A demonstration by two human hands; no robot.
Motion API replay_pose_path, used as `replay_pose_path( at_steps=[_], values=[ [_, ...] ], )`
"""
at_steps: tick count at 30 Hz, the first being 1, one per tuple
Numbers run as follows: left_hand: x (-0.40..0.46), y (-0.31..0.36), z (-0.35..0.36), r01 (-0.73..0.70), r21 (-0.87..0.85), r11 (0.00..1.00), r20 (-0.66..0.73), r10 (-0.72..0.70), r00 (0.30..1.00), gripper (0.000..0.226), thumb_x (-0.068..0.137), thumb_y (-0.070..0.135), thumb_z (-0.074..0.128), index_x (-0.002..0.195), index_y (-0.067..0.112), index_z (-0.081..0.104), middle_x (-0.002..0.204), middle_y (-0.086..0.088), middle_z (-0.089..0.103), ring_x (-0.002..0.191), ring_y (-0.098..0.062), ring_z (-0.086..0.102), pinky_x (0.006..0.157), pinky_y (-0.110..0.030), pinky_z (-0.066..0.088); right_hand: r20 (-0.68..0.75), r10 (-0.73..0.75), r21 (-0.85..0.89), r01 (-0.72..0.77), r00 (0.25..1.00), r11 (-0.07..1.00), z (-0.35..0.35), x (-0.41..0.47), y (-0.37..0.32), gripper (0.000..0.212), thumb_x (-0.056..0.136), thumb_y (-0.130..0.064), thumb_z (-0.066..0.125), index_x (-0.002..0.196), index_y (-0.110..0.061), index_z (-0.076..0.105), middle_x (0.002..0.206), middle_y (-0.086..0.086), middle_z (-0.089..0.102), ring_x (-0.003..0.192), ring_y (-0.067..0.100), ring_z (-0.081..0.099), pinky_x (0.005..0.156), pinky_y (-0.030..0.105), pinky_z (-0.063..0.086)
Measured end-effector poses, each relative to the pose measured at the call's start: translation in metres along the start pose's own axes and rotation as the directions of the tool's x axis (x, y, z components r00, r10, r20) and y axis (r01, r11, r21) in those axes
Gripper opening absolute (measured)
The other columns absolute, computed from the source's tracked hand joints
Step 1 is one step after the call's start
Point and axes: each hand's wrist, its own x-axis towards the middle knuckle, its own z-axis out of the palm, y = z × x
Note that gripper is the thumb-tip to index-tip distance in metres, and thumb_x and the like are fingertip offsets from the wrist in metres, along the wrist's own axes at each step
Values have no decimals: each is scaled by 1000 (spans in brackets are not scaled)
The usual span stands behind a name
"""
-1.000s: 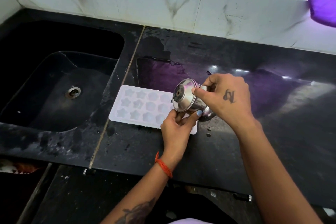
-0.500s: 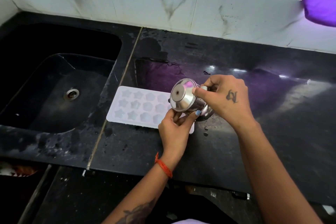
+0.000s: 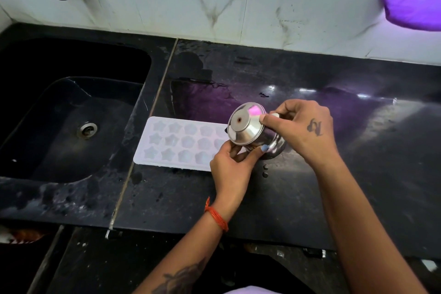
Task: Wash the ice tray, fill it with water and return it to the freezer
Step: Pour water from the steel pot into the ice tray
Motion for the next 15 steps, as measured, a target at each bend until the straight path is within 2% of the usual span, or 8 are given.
replay_pose_path(
  at_steps=[3, 5, 10, 15],
  values=[
    [-1, -4, 3, 52, -84, 995, 34, -49, 998, 31, 68, 12, 84, 95, 14, 69, 93, -1, 76, 86, -12, 72, 86, -38, 56, -12, -36, -78, 35, 999, 996, -1, -2, -1, 18, 72, -35, 73, 64, -20, 65, 62, -2, 66, 69, 19, 65, 70, 34, 52],
    [-1, -6, 5, 78, -120, 990, 53, -72, 996, 32, 69, 10, 83, 99, 11, 69, 95, -3, 75, 89, -14, 71, 90, -45, 54, -8, -56, -119, 55, 998, 991, 0, -2, -2, 19, 73, -36, 71, 64, -21, 64, 64, -1, 67, 71, 21, 64, 69, 34, 52],
    [-3, -10, 8, 122, -195, 973, 84, -107, 991, 37, 73, 3, 78, 108, 0, 65, 101, -11, 74, 90, -17, 71, 93, -46, 52, 11, -118, -209, 117, 993, 971, 1, -5, -6, 19, 76, -36, 68, 66, -20, 63, 64, 0, 66, 73, 24, 63, 65, 29, 43],
    [-4, -10, 8, 122, -217, 969, 93, -104, 990, 35, 75, 1, 75, 108, 0, 64, 100, -11, 73, 90, -17, 71, 93, -45, 53, 21, -152, -252, 153, 988, 955, 0, -6, -8, 18, 77, -36, 66, 68, -21, 64, 64, 1, 67, 71, 24, 63, 61, 27, 39]
  ],
)
